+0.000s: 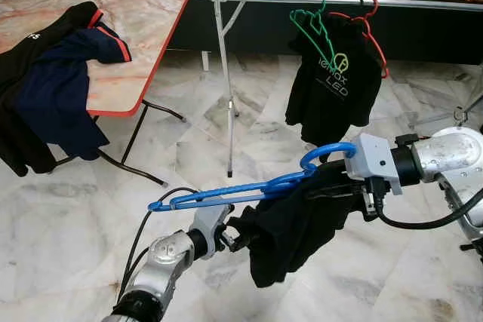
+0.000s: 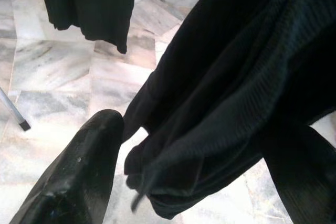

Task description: Hang hanger

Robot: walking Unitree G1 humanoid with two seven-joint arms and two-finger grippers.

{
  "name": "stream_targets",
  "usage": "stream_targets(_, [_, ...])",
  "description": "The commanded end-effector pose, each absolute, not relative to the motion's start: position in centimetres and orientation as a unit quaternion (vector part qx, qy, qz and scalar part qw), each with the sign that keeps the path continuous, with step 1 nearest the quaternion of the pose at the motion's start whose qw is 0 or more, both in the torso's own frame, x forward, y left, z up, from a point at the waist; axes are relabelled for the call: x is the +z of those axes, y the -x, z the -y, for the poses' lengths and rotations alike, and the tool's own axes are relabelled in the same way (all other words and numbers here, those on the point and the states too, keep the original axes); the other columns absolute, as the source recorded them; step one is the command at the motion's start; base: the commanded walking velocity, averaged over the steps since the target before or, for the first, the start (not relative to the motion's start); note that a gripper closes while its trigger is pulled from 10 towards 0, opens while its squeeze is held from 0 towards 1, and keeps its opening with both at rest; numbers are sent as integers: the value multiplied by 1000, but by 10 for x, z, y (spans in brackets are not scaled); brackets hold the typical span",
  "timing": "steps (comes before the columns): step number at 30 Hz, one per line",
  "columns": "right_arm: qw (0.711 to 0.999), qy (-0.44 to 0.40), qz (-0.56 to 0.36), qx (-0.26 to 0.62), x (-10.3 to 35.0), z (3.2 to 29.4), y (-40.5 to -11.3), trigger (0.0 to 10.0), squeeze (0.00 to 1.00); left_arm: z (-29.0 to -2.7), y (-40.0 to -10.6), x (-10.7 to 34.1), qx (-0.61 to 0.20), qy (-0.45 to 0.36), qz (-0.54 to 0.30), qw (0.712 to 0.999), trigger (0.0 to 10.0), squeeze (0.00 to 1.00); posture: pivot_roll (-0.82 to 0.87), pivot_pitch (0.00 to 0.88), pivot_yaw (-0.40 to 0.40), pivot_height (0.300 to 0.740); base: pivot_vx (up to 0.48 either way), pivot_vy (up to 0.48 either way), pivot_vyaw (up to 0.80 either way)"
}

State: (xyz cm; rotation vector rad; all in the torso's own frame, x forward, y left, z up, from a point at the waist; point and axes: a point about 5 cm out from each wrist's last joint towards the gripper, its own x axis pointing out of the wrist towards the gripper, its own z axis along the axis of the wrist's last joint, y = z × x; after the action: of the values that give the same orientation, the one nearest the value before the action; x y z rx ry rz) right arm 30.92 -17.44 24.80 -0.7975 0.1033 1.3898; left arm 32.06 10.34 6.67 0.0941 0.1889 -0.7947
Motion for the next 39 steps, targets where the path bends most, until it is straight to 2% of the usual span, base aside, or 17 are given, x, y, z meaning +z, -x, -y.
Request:
stream_targets(1, [686, 363, -24, 630, 258, 168, -308, 0, 0, -104, -320, 62, -383, -43, -98, 918, 10000, 0, -144, 185, -58, 740, 0, 0, 0])
stream_targets(2, [686, 363, -24, 630, 258, 168, -308, 0, 0, -104, -320, 62, -383, -43, -98, 918, 10000, 0, -144, 185, -58, 740, 0, 0, 0])
stream_targets(3, [686, 363, -25, 630, 258, 168, -308, 0, 0, -103, -320, 63, -382, -40, -98, 918, 3451, 0, -145, 190, -61, 740, 0, 0, 0])
stream_targets(4, [687, 363, -28, 629, 257, 169, -308, 0, 0, -103, -321, 62, -382, -35, -97, 918, 0, 0, -145, 192, -62, 740, 0, 0, 0])
stream_targets(23, [693, 365, -37, 621, 255, 171, -312, 0, 0, -107, -317, 56, -397, -38, -108, 911, 0, 0, -139, 212, -67, 740, 0, 0, 0])
stream_targets(39, [697, 362, -31, 618, 252, 169, -314, 0, 0, -107, -320, 60, -399, -34, -102, 911, 0, 0, -136, 182, -60, 740, 0, 0, 0])
